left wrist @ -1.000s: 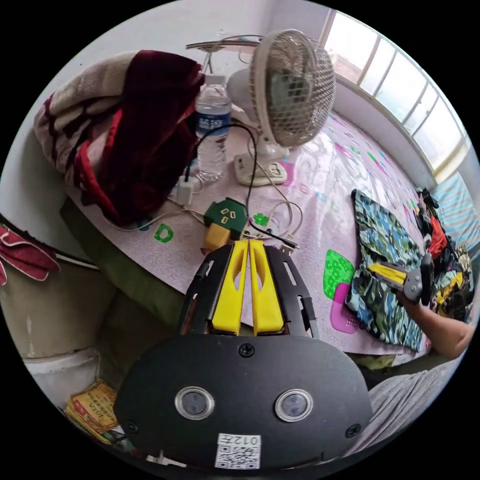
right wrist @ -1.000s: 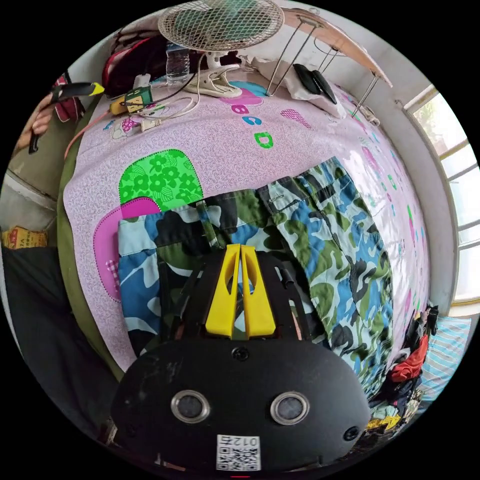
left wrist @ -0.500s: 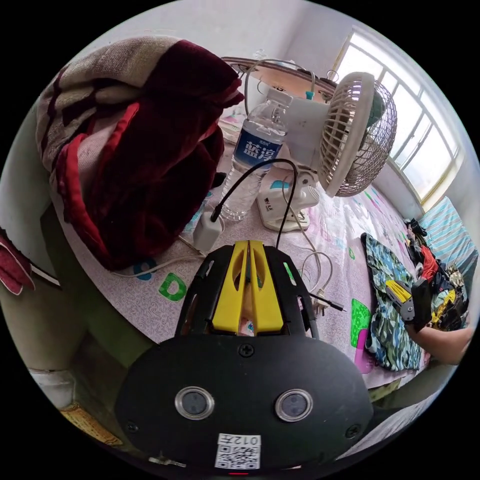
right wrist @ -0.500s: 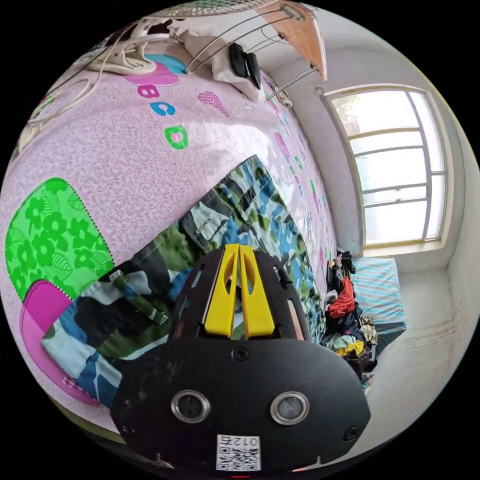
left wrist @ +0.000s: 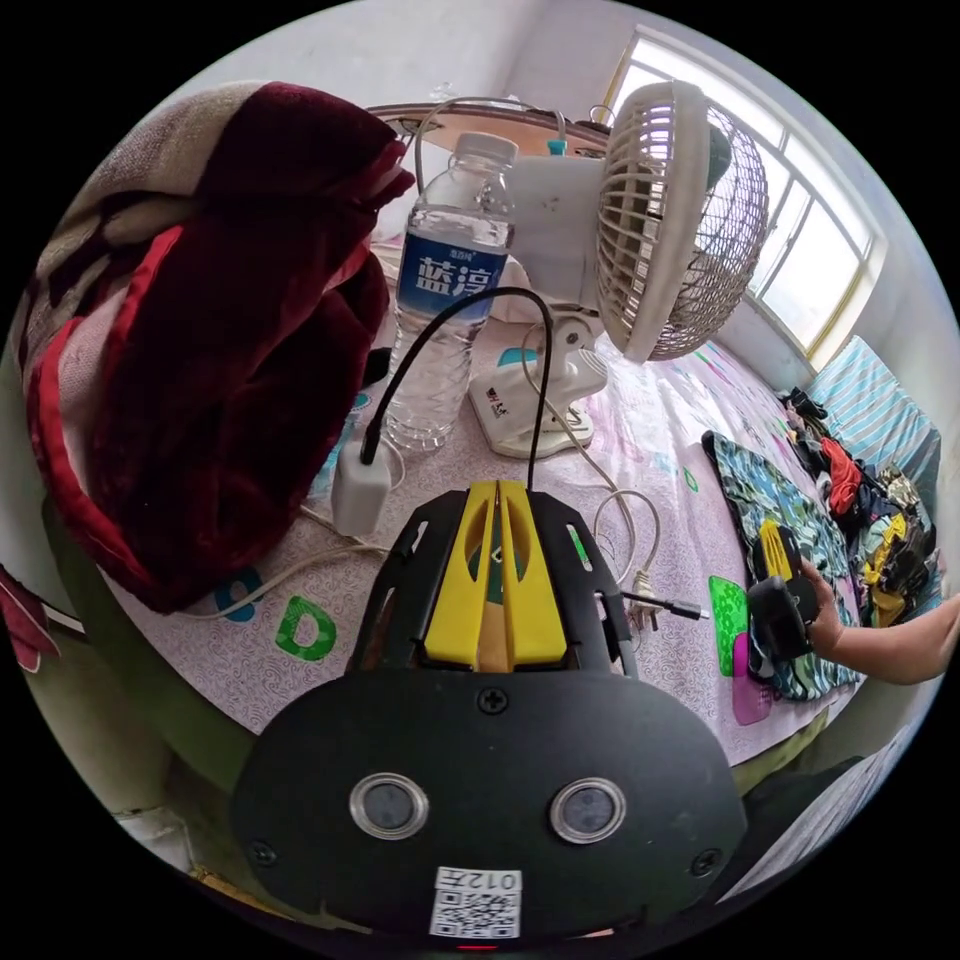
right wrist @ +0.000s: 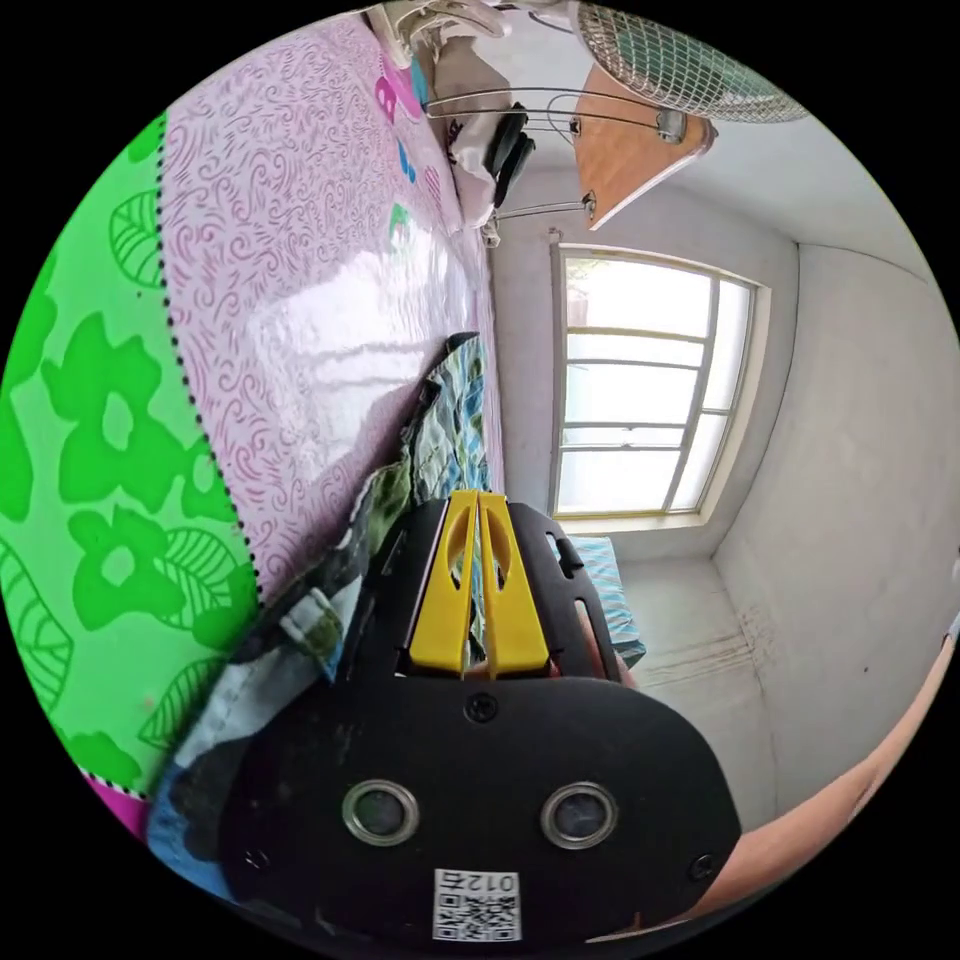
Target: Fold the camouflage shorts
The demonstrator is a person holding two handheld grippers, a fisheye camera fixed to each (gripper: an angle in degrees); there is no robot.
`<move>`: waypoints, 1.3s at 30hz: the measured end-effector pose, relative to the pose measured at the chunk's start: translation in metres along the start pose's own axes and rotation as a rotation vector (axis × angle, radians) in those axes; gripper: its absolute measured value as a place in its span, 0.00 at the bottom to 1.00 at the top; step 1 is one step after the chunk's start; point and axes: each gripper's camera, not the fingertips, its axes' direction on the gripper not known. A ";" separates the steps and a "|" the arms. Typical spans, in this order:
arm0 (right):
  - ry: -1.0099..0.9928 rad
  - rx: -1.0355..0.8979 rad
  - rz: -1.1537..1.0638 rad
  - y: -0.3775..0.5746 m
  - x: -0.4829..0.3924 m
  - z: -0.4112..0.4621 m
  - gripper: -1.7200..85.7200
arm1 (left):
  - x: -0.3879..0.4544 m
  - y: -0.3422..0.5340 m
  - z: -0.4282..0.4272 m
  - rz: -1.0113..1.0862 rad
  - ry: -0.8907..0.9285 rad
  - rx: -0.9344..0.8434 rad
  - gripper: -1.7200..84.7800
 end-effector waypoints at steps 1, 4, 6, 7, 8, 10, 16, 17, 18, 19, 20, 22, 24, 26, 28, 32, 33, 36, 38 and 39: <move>0.058 -0.012 -0.098 0.005 -0.009 0.000 0.01 | 0.001 -0.002 -0.002 0.005 0.009 0.012 0.02; 0.121 -0.030 -0.257 0.020 -0.022 0.002 0.01 | 0.013 -0.012 -0.007 0.102 0.038 0.045 0.02; 0.123 -0.030 -0.252 0.033 -0.020 0.004 0.01 | 0.019 -0.021 0.001 0.158 0.059 0.005 0.02; 0.123 -0.030 -0.253 0.041 -0.019 0.005 0.01 | 0.019 -0.023 0.002 0.165 0.062 -0.001 0.02; 0.124 -0.030 -0.254 0.048 -0.019 0.006 0.01 | 0.019 -0.027 0.005 0.173 0.062 -0.011 0.02; 0.124 -0.030 -0.254 0.059 -0.018 0.008 0.01 | 0.017 -0.033 0.007 0.172 0.088 -0.019 0.02; 0.126 -0.030 -0.256 0.087 -0.015 0.014 0.01 | 0.019 -0.045 0.021 0.185 0.094 -0.070 0.02; 0.126 -0.030 -0.256 0.091 -0.015 0.015 0.01 | 0.020 -0.048 0.024 0.190 0.102 -0.084 0.02; 0.126 -0.030 -0.256 0.093 -0.015 0.015 0.01 | 0.020 -0.051 0.027 0.196 0.109 -0.098 0.02; 0.126 -0.030 -0.256 0.097 -0.015 0.016 0.01 | 0.021 -0.052 0.028 0.199 0.112 -0.106 0.02; 0.126 -0.030 -0.257 0.100 -0.015 0.017 0.01 | 0.021 -0.055 0.032 0.206 0.124 -0.125 0.02; 0.126 -0.030 -0.257 0.104 -0.015 0.017 0.01 | 0.023 -0.060 0.038 0.217 0.139 -0.152 0.02; 0.127 -0.030 -0.257 0.107 -0.015 0.018 0.01 | 0.023 -0.066 0.045 0.218 0.151 -0.189 0.02; 0.127 -0.030 -0.257 0.109 -0.016 0.018 0.01 | 0.023 -0.070 0.051 0.214 0.158 -0.213 0.02; 0.127 -0.030 -0.257 0.109 -0.016 0.018 0.01 | 0.023 -0.073 0.056 0.213 0.158 -0.232 0.02; 0.127 -0.030 -0.258 0.105 -0.019 0.016 0.01 | 0.025 -0.079 0.064 0.214 0.157 -0.256 0.02; 0.127 -0.030 -0.258 0.104 -0.019 0.016 0.01 | 0.024 -0.081 0.065 0.211 0.161 -0.258 0.02; 0.127 -0.030 -0.258 0.096 -0.021 0.013 0.01 | 0.025 -0.084 0.068 0.211 0.158 -0.258 0.02; 0.127 -0.030 -0.258 0.088 -0.023 0.011 0.01 | 0.026 -0.085 0.070 0.212 0.155 -0.259 0.02; 0.127 -0.030 -0.258 0.085 -0.024 0.010 0.01 | 0.026 -0.086 0.072 0.211 0.154 -0.260 0.02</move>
